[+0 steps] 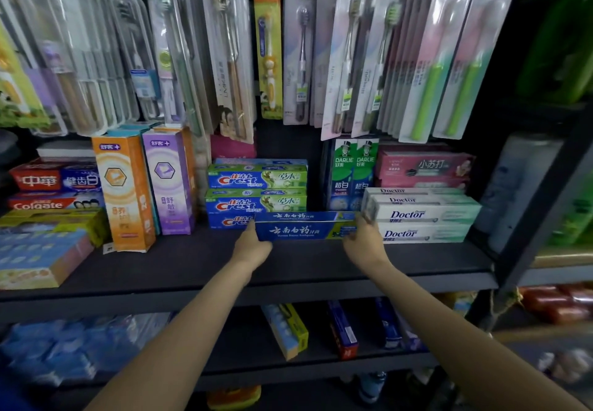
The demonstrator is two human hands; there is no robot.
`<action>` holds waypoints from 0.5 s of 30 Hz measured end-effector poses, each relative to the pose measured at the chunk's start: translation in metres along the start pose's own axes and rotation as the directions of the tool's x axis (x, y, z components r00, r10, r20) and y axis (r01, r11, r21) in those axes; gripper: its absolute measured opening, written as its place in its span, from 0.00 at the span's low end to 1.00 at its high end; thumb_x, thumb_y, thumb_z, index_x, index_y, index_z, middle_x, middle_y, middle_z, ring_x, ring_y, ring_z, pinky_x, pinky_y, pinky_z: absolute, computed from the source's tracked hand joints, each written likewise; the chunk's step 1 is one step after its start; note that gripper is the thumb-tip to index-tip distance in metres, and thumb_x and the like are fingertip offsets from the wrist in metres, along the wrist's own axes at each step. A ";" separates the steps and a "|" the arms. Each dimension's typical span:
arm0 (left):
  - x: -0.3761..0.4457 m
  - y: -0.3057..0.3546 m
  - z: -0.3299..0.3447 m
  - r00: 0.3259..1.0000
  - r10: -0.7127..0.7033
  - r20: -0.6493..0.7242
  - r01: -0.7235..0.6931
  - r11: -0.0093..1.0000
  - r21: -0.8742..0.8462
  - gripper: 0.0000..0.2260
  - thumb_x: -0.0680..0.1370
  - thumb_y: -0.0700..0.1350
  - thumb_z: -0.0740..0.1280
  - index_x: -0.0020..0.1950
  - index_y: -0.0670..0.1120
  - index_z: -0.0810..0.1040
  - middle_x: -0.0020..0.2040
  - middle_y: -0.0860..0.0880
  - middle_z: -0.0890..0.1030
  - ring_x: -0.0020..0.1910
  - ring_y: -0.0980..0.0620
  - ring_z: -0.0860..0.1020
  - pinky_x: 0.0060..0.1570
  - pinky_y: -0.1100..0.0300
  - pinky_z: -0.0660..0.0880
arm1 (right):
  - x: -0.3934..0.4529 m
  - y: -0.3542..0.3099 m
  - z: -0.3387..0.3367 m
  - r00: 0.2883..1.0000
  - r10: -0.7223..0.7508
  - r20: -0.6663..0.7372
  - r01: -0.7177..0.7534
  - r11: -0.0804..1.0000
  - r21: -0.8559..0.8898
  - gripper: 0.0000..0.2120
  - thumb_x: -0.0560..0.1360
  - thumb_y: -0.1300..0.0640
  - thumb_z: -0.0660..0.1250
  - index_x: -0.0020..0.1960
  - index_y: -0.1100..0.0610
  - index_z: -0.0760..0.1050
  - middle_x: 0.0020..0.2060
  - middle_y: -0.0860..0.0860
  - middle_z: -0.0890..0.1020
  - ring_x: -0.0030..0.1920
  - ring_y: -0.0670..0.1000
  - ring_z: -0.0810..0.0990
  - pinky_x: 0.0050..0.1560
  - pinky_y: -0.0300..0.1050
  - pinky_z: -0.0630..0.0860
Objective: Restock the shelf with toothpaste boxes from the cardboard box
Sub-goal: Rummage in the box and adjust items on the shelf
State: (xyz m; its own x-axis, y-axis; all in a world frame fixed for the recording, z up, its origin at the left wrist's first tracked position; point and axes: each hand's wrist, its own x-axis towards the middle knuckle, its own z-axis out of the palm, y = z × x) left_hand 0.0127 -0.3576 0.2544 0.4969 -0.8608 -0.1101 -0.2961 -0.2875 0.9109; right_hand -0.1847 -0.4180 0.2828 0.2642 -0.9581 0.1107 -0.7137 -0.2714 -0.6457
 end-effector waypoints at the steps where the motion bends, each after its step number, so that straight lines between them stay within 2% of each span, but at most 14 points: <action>1: 0.001 -0.001 0.001 1.000 -0.002 0.010 0.002 1.000 0.012 0.30 0.74 0.35 0.63 0.75 0.48 0.57 0.68 0.47 0.71 0.65 0.47 0.70 0.61 0.55 0.69 | -0.002 -0.001 0.002 1.000 -0.015 0.001 0.015 1.000 -0.012 0.20 0.76 0.68 0.58 0.67 0.69 0.64 0.73 0.64 0.54 0.71 0.62 0.61 0.65 0.45 0.64; 3: 0.000 -0.001 0.002 1.000 -0.006 0.023 0.005 0.999 0.033 0.30 0.74 0.36 0.63 0.75 0.47 0.57 0.68 0.47 0.71 0.65 0.47 0.71 0.60 0.55 0.69 | -0.006 -0.004 0.007 0.997 -0.074 0.004 0.074 0.997 -0.027 0.15 0.76 0.69 0.59 0.62 0.68 0.69 0.73 0.63 0.52 0.74 0.60 0.57 0.65 0.44 0.64; 4: -0.003 0.002 0.002 1.000 0.011 -0.008 -0.011 0.999 0.051 0.28 0.75 0.36 0.62 0.74 0.46 0.59 0.67 0.46 0.71 0.64 0.46 0.71 0.58 0.57 0.69 | -0.008 -0.005 0.009 0.994 -0.110 -0.001 0.110 0.994 -0.028 0.14 0.76 0.69 0.59 0.61 0.68 0.70 0.73 0.61 0.54 0.73 0.59 0.60 0.65 0.44 0.65; 6: -0.020 0.011 0.001 0.977 0.113 -0.183 -0.090 0.988 0.126 0.22 0.76 0.35 0.61 0.69 0.42 0.65 0.65 0.44 0.72 0.64 0.46 0.71 0.57 0.57 0.68 | -0.013 -0.006 0.012 0.977 -0.208 -0.045 0.207 0.978 -0.022 0.15 0.76 0.70 0.58 0.61 0.66 0.73 0.69 0.59 0.63 0.65 0.59 0.70 0.61 0.44 0.68; 8: -0.043 0.014 0.000 0.870 0.346 -0.351 -0.277 0.933 0.231 0.19 0.75 0.33 0.61 0.66 0.41 0.68 0.63 0.43 0.71 0.62 0.47 0.70 0.59 0.57 0.68 | -0.025 -0.007 0.014 0.921 -0.379 -0.094 0.380 0.925 -0.003 0.14 0.74 0.71 0.56 0.54 0.66 0.77 0.56 0.59 0.76 0.54 0.59 0.78 0.54 0.44 0.72; 9: -0.057 0.008 0.000 0.796 0.477 -0.373 -0.398 0.876 0.272 0.19 0.74 0.32 0.60 0.64 0.40 0.70 0.60 0.43 0.71 0.60 0.48 0.71 0.58 0.58 0.68 | -0.035 -0.006 0.015 0.877 -0.471 -0.096 0.474 0.880 0.013 0.13 0.72 0.71 0.56 0.49 0.66 0.78 0.48 0.59 0.79 0.48 0.58 0.79 0.49 0.43 0.73; 10: -0.072 -0.002 0.001 0.730 0.588 -0.347 -0.501 0.807 0.313 0.18 0.73 0.31 0.59 0.61 0.40 0.71 0.57 0.45 0.72 0.56 0.50 0.71 0.56 0.59 0.69 | -0.047 -0.005 0.018 0.831 -0.551 -0.071 0.554 0.832 0.027 0.12 0.71 0.69 0.56 0.45 0.65 0.78 0.41 0.58 0.81 0.42 0.56 0.80 0.45 0.43 0.74; 12: -0.106 -0.038 0.006 0.670 0.723 -0.168 -0.623 0.671 0.402 0.16 0.71 0.35 0.56 0.57 0.41 0.73 0.52 0.47 0.72 0.51 0.52 0.70 0.53 0.62 0.68 | -0.074 0.003 0.029 0.742 -0.669 0.030 0.669 0.743 0.030 0.13 0.70 0.63 0.55 0.41 0.63 0.78 0.36 0.55 0.80 0.36 0.52 0.78 0.39 0.41 0.72; 14: -0.138 -0.090 0.014 0.685 0.726 0.061 -0.660 0.583 0.474 0.14 0.71 0.38 0.56 0.54 0.42 0.74 0.51 0.46 0.75 0.50 0.51 0.70 0.52 0.61 0.67 | -0.101 0.017 0.053 0.695 -0.703 0.147 0.708 0.706 0.028 0.13 0.70 0.61 0.54 0.39 0.61 0.78 0.35 0.53 0.79 0.35 0.49 0.75 0.36 0.41 0.71; 15: -0.153 -0.120 0.018 0.719 0.679 0.148 -0.647 0.577 0.498 0.13 0.72 0.39 0.56 0.54 0.43 0.73 0.50 0.45 0.76 0.50 0.51 0.69 0.51 0.61 0.66 | -0.115 0.029 0.070 0.679 -0.704 0.205 0.713 0.700 0.040 0.12 0.70 0.61 0.55 0.39 0.61 0.77 0.35 0.53 0.79 0.35 0.48 0.74 0.35 0.41 0.71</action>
State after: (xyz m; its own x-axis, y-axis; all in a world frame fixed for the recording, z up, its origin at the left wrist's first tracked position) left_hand -0.0422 -0.1992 0.1549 0.0360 -0.8763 0.4805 -0.8990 0.1817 0.3986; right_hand -0.1905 -0.3091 0.1986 0.8155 -0.4410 0.3749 -0.2848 -0.8696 -0.4033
